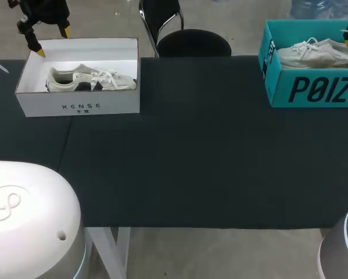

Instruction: Take the shoe out of the shoebox, open the shoe tongue, remove and reinsert the insole, then place the shoe into the shoebox

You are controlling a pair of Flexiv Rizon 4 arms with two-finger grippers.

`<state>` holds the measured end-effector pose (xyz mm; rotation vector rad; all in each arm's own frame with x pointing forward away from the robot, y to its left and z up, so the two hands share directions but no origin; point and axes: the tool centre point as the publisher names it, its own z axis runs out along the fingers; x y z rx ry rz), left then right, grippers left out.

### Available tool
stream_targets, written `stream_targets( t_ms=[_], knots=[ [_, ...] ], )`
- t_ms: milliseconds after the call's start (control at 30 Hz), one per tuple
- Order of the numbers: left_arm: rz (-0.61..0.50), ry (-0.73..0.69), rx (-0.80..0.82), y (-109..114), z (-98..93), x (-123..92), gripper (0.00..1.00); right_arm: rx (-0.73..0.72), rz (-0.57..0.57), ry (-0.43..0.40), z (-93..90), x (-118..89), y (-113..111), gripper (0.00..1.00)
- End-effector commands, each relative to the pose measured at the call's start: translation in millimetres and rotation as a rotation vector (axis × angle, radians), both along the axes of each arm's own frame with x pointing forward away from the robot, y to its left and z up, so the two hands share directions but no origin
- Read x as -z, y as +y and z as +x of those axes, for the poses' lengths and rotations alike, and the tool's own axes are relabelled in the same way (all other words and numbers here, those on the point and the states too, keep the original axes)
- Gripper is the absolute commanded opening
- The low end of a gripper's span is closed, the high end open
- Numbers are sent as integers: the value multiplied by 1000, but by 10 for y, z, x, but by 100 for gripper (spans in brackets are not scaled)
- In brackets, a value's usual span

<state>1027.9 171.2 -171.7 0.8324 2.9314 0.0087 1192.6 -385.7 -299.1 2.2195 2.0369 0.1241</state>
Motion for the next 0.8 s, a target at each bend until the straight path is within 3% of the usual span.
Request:
stream_targets(
  t_ms=[33,500,800],
  knots=[
    [2,-1,0,0,-9,-1,100,2,32,273,336,102,-69,100],
    [2,-1,0,0,-9,-1,100,-24,-30,321,580,376,-208,100],
    [2,-1,0,0,-9,-1,100,-35,-60,328,726,335,-317,100]
  ],
)
